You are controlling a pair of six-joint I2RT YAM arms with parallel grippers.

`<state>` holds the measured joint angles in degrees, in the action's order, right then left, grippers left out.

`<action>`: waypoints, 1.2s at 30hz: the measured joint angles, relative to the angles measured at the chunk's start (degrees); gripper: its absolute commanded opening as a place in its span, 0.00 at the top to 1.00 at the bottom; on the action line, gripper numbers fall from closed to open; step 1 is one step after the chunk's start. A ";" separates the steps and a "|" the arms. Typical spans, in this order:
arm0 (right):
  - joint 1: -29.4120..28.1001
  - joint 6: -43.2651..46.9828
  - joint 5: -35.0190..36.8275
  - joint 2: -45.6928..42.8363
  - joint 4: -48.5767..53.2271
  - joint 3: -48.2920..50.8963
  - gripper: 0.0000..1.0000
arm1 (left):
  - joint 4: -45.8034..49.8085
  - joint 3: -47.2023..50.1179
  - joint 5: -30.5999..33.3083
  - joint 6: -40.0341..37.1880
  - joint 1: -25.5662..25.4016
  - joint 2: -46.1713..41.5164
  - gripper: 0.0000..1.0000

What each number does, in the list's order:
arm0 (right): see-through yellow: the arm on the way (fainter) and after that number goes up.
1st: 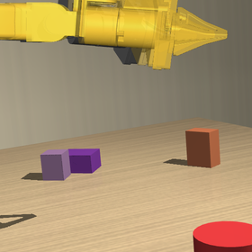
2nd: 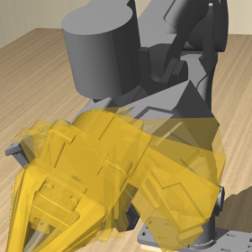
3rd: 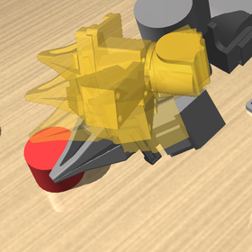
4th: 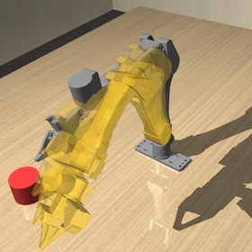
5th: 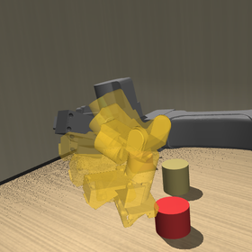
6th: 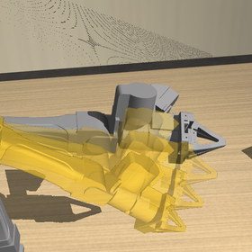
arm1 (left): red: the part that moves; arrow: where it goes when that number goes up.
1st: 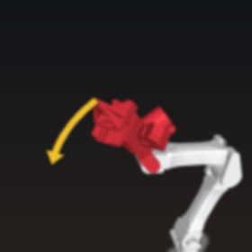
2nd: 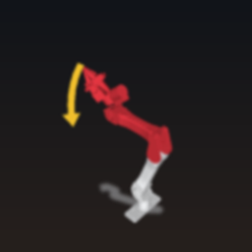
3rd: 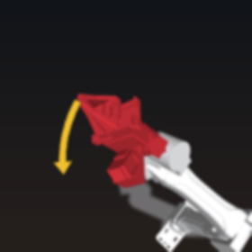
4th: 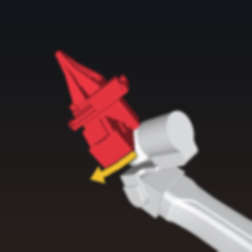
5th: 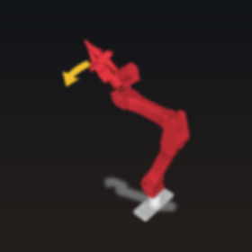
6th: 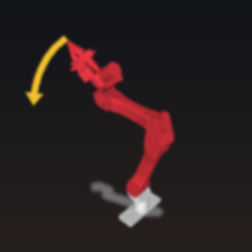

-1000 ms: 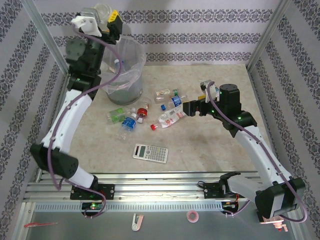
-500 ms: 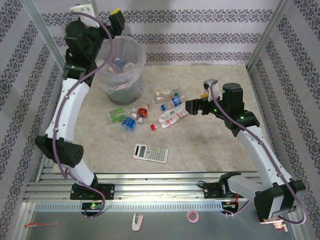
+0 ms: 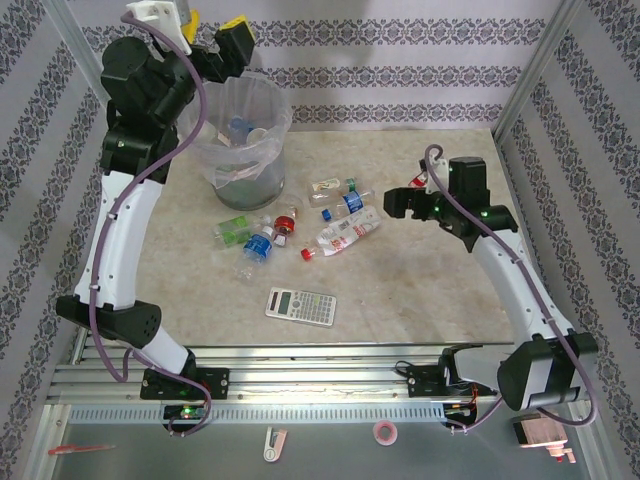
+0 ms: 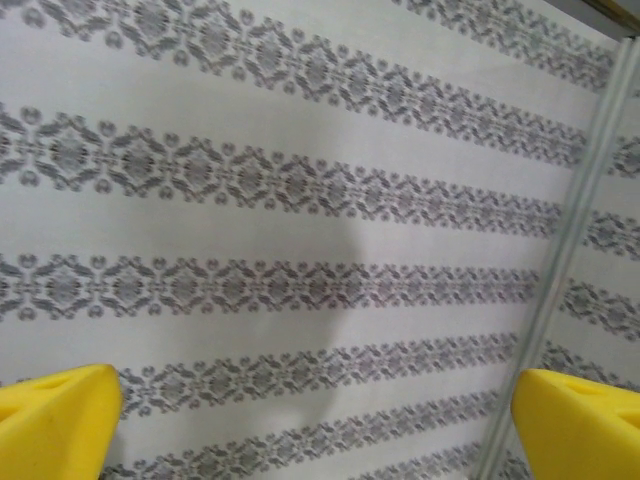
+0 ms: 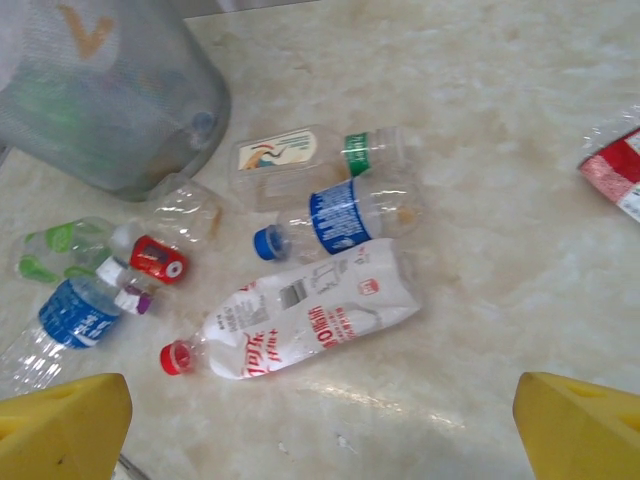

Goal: Throw the plastic bottles in the bin

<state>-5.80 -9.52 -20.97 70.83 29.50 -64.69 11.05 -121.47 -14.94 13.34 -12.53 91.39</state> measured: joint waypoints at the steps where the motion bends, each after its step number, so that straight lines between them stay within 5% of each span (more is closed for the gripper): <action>1: 0.52 -0.15 0.46 0.63 0.61 -0.70 0.02 | 0.37 -0.07 -0.48 -0.15 -0.37 -0.04 0.00; 20: 17.53 -0.68 3.89 22.93 10.16 -14.10 0.04 | 7.76 2.03 -4.50 -2.29 -6.99 -4.83 0.00; 36: 23.50 1.88 3.39 43.36 12.59 -29.88 0.15 | 11.34 6.80 -1.95 -2.64 -7.41 -11.93 0.00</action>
<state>17.69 -7.64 -17.58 114.19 42.09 -94.56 22.39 -114.67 -16.88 10.70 -19.94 79.46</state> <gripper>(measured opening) 0.854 0.997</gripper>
